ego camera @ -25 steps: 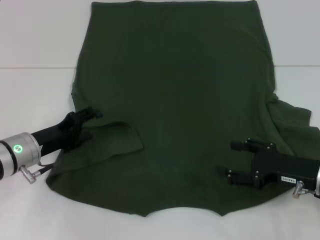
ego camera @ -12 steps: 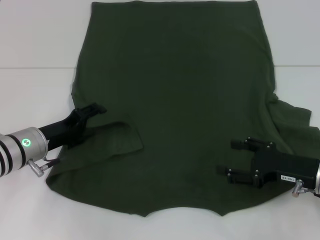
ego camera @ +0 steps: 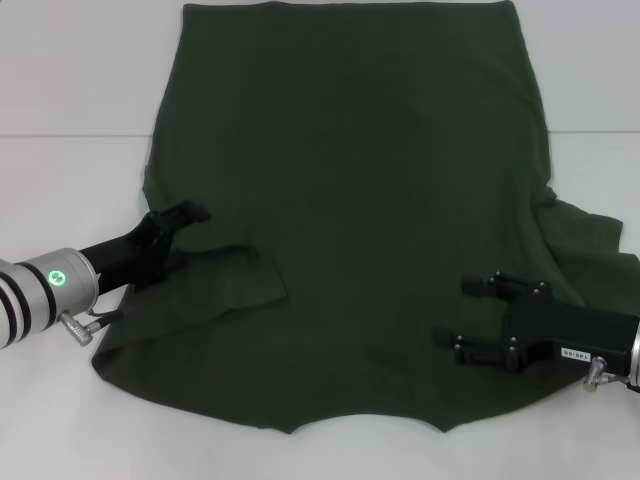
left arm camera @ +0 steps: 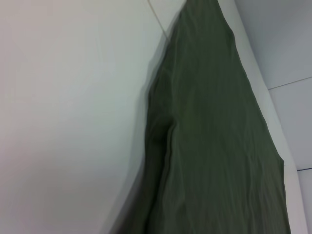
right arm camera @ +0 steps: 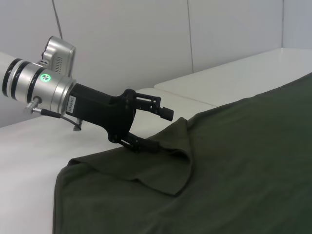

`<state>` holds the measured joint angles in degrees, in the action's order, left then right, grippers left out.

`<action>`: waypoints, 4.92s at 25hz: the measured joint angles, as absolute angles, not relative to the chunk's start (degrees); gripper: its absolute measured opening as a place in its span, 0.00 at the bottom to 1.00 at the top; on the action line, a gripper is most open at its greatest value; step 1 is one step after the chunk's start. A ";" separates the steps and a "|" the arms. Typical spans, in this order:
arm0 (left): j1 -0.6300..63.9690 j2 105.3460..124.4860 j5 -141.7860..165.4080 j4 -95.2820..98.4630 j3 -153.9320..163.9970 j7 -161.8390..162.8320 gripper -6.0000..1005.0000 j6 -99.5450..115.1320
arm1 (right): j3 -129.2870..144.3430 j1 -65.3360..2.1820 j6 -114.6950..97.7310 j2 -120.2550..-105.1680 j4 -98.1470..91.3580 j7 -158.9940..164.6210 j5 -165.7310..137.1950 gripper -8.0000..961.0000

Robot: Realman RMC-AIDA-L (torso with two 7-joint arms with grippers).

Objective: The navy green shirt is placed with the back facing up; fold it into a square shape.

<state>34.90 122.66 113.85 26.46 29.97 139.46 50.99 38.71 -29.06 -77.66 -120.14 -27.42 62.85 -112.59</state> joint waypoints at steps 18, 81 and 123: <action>39.64 123.03 114.19 24.42 30.30 138.75 0.86 46.97 | 39.03 -29.27 -77.70 -120.14 -27.33 62.93 -112.59 0.93; 20.60 123.98 121.85 43.46 24.36 68.93 0.86 95.69 | 32.23 -32.43 -82.92 -113.52 -61.15 147.82 -148.32 0.93; 19.78 124.20 121.13 43.50 21.15 68.02 0.86 99.26 | 47.66 -41.03 -63.70 -113.88 -44.24 146.88 -157.31 0.78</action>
